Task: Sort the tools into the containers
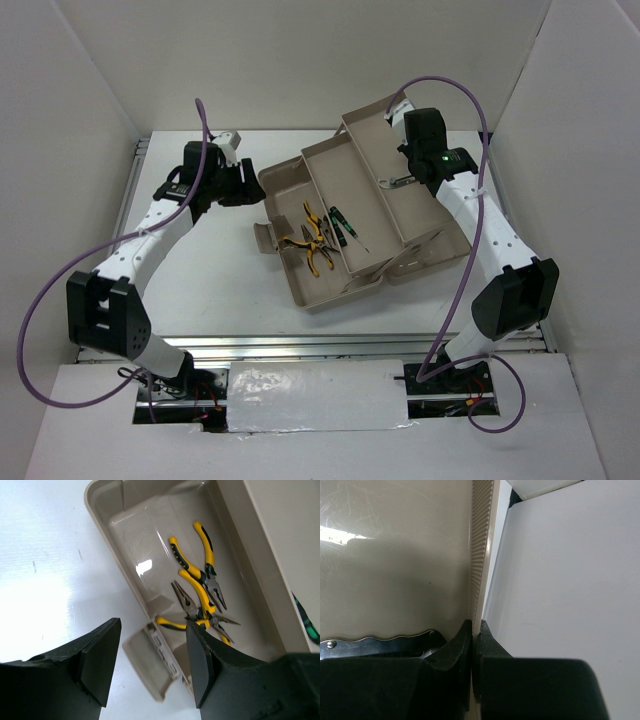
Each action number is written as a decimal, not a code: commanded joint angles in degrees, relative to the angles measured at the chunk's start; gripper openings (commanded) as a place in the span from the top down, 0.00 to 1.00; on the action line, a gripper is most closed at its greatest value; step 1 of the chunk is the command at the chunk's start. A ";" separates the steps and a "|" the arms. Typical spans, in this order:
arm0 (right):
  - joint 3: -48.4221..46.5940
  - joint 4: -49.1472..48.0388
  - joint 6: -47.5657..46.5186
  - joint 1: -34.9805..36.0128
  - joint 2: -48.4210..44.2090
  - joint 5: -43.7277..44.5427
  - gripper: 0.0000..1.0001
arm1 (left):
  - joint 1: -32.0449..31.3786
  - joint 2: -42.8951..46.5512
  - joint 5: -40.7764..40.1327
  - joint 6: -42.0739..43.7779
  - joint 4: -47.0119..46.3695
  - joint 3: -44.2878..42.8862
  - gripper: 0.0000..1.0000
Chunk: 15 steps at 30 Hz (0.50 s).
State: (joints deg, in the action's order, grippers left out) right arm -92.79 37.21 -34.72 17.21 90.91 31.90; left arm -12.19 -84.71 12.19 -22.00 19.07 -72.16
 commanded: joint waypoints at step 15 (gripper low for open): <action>3.76 -8.38 -6.68 0.10 -3.02 5.01 1.00 | -2.84 -16.98 -6.21 -4.46 0.44 -8.87 0.45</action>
State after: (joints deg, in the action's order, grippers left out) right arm -89.65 33.95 -35.64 17.08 90.11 31.68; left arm -14.24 -102.06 8.73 -24.88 19.66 -79.42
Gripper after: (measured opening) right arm 0.045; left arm 0.553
